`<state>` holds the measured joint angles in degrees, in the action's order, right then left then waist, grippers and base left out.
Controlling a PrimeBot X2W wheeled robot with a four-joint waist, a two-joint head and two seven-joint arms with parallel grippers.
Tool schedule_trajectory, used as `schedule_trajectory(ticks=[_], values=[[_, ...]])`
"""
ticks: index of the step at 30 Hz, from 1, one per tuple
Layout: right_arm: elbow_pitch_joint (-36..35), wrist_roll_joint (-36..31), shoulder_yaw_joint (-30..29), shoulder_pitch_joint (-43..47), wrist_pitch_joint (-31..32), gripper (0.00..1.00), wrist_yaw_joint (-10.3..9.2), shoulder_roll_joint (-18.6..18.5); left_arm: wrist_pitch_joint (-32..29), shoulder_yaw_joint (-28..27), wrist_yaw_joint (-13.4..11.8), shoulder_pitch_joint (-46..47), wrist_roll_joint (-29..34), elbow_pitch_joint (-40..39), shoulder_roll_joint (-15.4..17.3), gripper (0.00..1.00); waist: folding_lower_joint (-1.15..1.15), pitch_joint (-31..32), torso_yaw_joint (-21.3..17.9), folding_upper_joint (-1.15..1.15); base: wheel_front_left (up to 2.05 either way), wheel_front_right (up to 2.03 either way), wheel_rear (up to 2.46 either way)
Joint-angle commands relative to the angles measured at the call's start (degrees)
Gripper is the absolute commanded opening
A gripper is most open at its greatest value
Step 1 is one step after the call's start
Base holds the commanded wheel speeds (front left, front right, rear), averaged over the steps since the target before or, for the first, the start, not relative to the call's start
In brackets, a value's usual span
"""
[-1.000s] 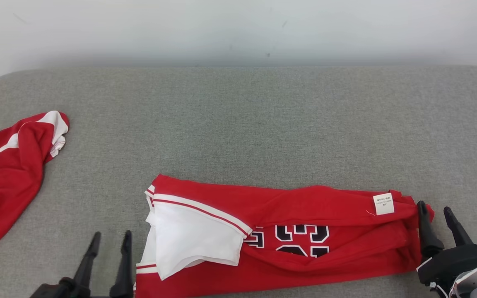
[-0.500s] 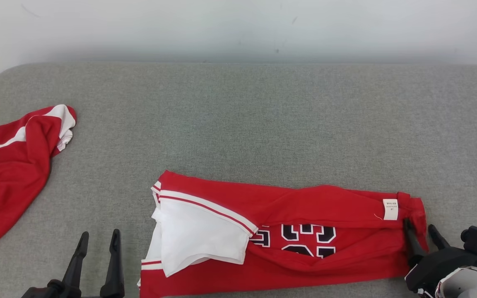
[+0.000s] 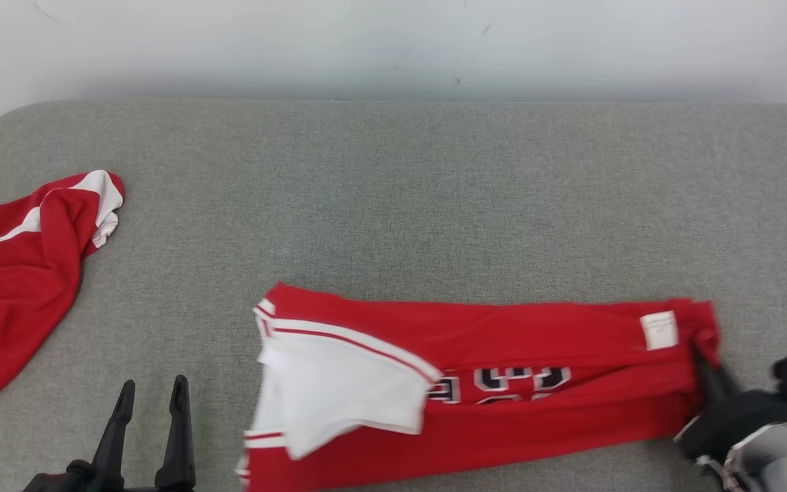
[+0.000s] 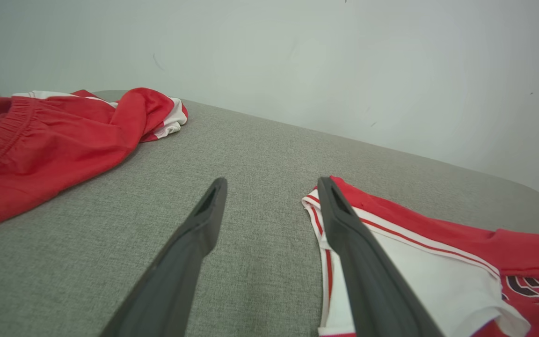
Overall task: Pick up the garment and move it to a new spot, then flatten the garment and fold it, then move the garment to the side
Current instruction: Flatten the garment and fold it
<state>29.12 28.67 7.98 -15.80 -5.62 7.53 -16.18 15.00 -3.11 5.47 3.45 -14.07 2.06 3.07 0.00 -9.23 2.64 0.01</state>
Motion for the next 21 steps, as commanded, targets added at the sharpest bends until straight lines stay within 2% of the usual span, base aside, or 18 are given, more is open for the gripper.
schedule_trajectory(ticks=[1, 7, 10, 15, 21], values=[[0.27, -0.71, -1.15, -0.70, -0.72, 0.00, -0.08, -1.53, 0.26, -0.32, 0.20, -0.07, 0.39, 0.31, -0.07, 1.00, 0.00, 0.03, -0.04, -0.01, 0.00, 0.00, 0.00], [1.26, -3.94, -6.78, -2.76, -1.64, 0.00, -0.08, -5.08, 0.27, -0.76, 0.22, -0.15, 0.13, 0.24, -0.12, 1.00, 0.00, 0.29, -0.15, -0.01, 0.00, 0.00, 0.00], [-0.10, -3.50, -7.67, -2.95, -0.49, 0.00, -0.08, -5.28, 0.27, -1.17, -0.27, -0.28, -0.43, 0.28, -0.15, 1.00, 0.00, 0.69, -0.33, -0.01, 0.00, 0.00, 0.00], [-6.52, 2.27, -6.51, -1.77, 2.22, 0.00, -0.07, -2.88, 0.26, -2.57, -0.99, -0.81, -0.87, 0.43, -0.16, 1.00, 0.00, 1.64, -0.93, -0.01, 0.00, 0.00, 0.00], [-17.10, 11.03, -0.40, 0.22, 7.54, 0.00, -0.07, -1.58, 0.26, -3.07, -1.44, -1.43, -0.90, 0.32, -0.16, 1.00, 0.00, 2.79, -1.30, -0.01, 0.00, 0.00, 0.00]])
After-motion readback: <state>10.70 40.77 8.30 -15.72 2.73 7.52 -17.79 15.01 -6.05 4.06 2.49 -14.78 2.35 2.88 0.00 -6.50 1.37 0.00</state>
